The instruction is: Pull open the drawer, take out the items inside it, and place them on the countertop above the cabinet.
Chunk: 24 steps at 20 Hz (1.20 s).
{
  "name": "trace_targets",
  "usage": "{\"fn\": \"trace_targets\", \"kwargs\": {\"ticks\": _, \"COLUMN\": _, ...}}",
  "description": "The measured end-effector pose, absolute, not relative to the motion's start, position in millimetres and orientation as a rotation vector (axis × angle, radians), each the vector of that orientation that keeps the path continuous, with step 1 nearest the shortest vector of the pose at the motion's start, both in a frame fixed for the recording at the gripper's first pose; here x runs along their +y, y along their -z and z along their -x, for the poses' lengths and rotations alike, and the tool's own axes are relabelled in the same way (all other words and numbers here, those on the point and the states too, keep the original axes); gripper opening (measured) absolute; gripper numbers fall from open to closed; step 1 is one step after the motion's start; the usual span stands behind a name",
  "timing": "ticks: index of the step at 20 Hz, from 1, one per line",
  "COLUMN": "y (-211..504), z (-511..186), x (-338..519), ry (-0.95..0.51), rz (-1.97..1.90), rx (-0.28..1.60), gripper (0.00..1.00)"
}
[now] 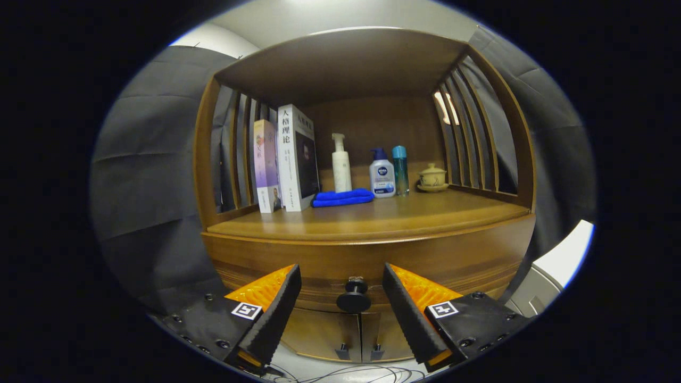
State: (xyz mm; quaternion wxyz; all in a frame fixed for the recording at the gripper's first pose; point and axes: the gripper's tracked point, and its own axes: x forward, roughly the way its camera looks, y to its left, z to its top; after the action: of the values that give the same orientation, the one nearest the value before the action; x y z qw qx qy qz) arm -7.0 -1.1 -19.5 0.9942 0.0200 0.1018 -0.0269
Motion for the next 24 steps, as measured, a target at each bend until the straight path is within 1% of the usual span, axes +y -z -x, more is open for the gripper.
{"fn": "trace_targets", "kwargs": {"ticks": 3, "y": 28, "z": 6, "x": -1, "ry": 0.075, "rz": -0.029, "rx": 0.233, "gripper": 0.96}}
{"fn": "trace_targets", "kwargs": {"ticks": 7, "y": 56, "z": -12, "x": -12, "ry": 0.100, "rz": -0.020, "rx": 0.280, "gripper": 0.87}}
{"fn": "trace_targets", "kwargs": {"ticks": 10, "y": 73, "z": -11, "x": -12, "ry": 0.102, "rz": -0.029, "rx": 0.319, "gripper": 0.80}}
{"fn": "trace_targets", "kwargs": {"ticks": 13, "y": 69, "z": -12, "x": -11, "ry": 0.106, "rz": -0.031, "rx": 0.308, "gripper": 0.51}}
{"fn": "trace_targets", "kwargs": {"ticks": 18, "y": 71, "z": -13, "x": -12, "ry": 0.120, "rz": 0.025, "rx": 0.311, "gripper": 0.33}}
{"fn": "trace_targets", "kwargs": {"ticks": 19, "y": 72, "z": -14, "x": -11, "ry": 0.123, "rz": -0.001, "rx": 0.310, "gripper": 0.22}}
{"fn": "trace_targets", "kwargs": {"ticks": 24, "y": 69, "z": -4, "x": -11, "ry": 0.120, "rz": -0.021, "rx": 0.340, "gripper": 0.21}}
